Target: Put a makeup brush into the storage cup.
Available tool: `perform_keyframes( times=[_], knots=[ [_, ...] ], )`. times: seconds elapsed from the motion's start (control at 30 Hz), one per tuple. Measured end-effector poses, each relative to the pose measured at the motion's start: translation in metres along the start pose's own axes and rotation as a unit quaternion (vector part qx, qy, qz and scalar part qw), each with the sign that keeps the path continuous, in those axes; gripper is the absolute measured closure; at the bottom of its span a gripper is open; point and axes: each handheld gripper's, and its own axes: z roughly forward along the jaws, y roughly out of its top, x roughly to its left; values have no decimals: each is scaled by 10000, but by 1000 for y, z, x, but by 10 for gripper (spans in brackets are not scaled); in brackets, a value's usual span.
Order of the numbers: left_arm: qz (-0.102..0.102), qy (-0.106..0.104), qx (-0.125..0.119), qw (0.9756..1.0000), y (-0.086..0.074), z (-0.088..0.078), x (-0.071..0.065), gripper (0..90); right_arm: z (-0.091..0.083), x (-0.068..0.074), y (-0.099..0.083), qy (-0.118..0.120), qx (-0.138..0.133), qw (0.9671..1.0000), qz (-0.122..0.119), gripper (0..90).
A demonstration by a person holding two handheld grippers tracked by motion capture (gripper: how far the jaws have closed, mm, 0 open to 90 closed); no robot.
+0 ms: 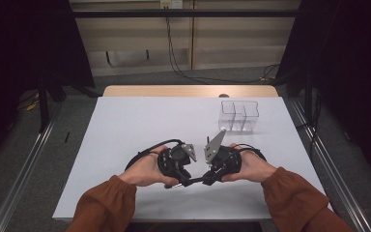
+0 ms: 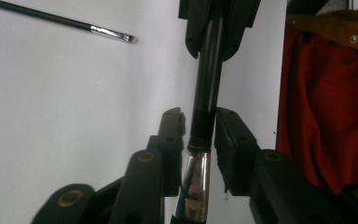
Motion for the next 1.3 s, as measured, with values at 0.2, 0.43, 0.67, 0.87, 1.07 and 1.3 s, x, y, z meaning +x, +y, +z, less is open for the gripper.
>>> perform_keyframes(
  times=[0.2,0.43,0.67,0.87,1.07,1.3],
  knots=[
    [-37,150,-299,9994,-8,-3,3,537,-3,-2,-2,-150,-98,9998,100,803],
    [-318,434,-672,9963,-21,-5,11,292,-9,-2,-4,-266,-218,9992,222,802],
    [-538,736,-916,9916,-32,-11,12,88,-10,-4,-11,-331,-245,9985,374,802],
    [-717,844,-1068,9881,-42,-15,10,52,-13,-5,-20,-370,-306,9976,494,802],
    [-737,938,-1304,9843,-51,-21,8,41,-19,-4,-30,-438,-342,9965,625,802],
    [-959,1197,-1564,9757,-62,-23,4,39,-20,-2,-42,-562,-406,9944,798,802]
  ],
)
